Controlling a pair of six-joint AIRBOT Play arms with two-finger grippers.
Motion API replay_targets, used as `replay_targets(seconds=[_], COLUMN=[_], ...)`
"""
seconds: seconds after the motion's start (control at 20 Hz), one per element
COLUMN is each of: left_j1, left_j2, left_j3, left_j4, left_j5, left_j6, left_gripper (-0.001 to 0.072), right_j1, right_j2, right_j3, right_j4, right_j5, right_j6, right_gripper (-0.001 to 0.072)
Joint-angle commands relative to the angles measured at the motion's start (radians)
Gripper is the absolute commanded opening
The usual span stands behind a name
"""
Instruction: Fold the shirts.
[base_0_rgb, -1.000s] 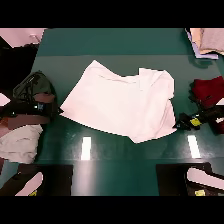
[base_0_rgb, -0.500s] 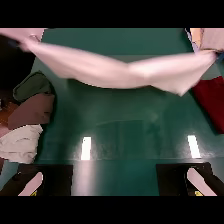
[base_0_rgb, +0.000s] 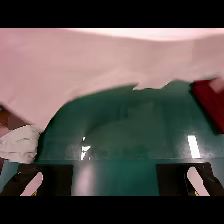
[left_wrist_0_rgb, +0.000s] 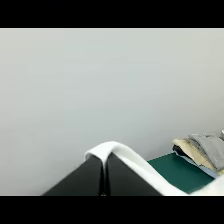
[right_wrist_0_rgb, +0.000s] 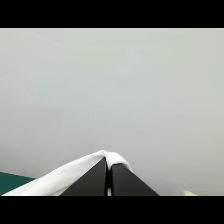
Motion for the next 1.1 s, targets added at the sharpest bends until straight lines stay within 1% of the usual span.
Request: replay_targets(seconds=[0.0, 0.1, 0.15, 0.3, 0.35, 0.4, 0.5, 0.6, 0.7, 0.8, 1.0, 1.05], left_j1=[0.000, 0.000, 0.000, 0.000, 0.000, 0.000, 0.000, 0.000, 0.000, 0.000, 0.000, 0.000], left_j2=[0.014, 0.014, 0.008, -0.057, -0.092, -0.127, -0.206, -0.289, -0.374, -0.445, -0.565, -0.591], left_j3=[0.005, -0.126, -0.204, -0.465, -0.547, -0.613, -0.724, -0.786, -0.795, -0.795, -0.795, -0.795], left_j4=[0.063, 0.138, 0.163, 0.150, 0.143, 0.138, 0.137, 0.140, 0.132, 0.104, -0.003, -0.019], left_j5=[-0.069, -0.093, -0.117, -0.176, -0.187, -0.192, -0.179, -0.101, -0.005, 0.090, 0.277, 0.332], left_j6=[-0.010, -0.051, -0.060, -0.060, -0.060, -0.060, -0.056, -0.043, 0.001, 0.034, 0.132, 0.139], left_gripper=[0.0023, 0.0023, 0.0024, 0.0024, 0.0024, 0.0024, 0.0024, 0.0025, 0.0025, 0.0025, 0.0025, 0.0025], right_j1=[-0.066, -0.052, -0.032, 0.081, 0.135, 0.201, 0.311, 0.377, 0.406, 0.416, 0.416, 0.416], right_j2=[-0.068, -0.150, -0.189, -0.314, -0.361, -0.416, -0.509, -0.591, -0.661, -0.722, -0.801, -0.815], right_j3=[0.132, 0.132, 0.101, -0.076, -0.122, -0.163, -0.235, -0.287, -0.315, -0.317, -0.317, -0.317], right_j4=[-0.090, -0.084, -0.085, -0.106, -0.164, -0.259, -0.431, -0.515, -0.537, -0.536, -0.536, -0.536], right_j5=[0.156, 0.263, 0.304, 0.393, 0.423, 0.450, 0.453, 0.391, 0.289, 0.192, 0.000, -0.046], right_j6=[0.118, 0.166, 0.173, 0.177, 0.184, 0.185, 0.185, 0.184, 0.185, 0.184, 0.184, 0.185], right_gripper=[0.0012, 0.0012, 0.0011, 0.0011, 0.0011, 0.0011, 0.0011, 0.0011, 0.0011, 0.0011, 0.0011, 0.0011])
